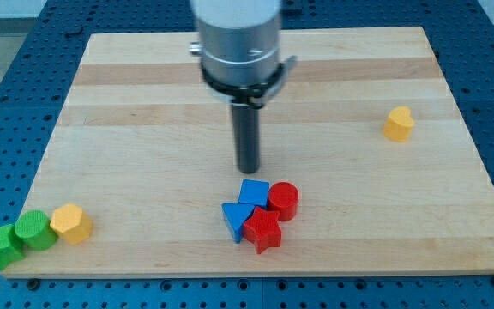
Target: Push the yellow heart closer to the blue cube
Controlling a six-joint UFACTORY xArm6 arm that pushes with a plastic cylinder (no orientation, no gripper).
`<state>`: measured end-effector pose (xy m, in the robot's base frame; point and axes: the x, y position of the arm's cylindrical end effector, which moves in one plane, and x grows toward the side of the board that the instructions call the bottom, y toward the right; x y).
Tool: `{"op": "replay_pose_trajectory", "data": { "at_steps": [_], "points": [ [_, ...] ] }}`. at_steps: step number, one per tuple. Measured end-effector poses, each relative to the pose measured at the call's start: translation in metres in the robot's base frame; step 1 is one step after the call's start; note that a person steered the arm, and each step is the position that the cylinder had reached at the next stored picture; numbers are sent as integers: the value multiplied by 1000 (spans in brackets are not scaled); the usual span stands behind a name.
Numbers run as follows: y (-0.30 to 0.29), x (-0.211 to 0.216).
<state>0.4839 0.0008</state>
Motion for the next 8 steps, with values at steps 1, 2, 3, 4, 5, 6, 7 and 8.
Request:
{"op": "replay_pose_trajectory", "data": {
  "at_steps": [1,2,3,4,5,6,7,8],
  "points": [
    [52,1],
    [109,2],
    [168,2],
    [217,-2],
    [246,-12],
    [257,-20],
    [257,-35],
    [255,-45]
  ]
}}
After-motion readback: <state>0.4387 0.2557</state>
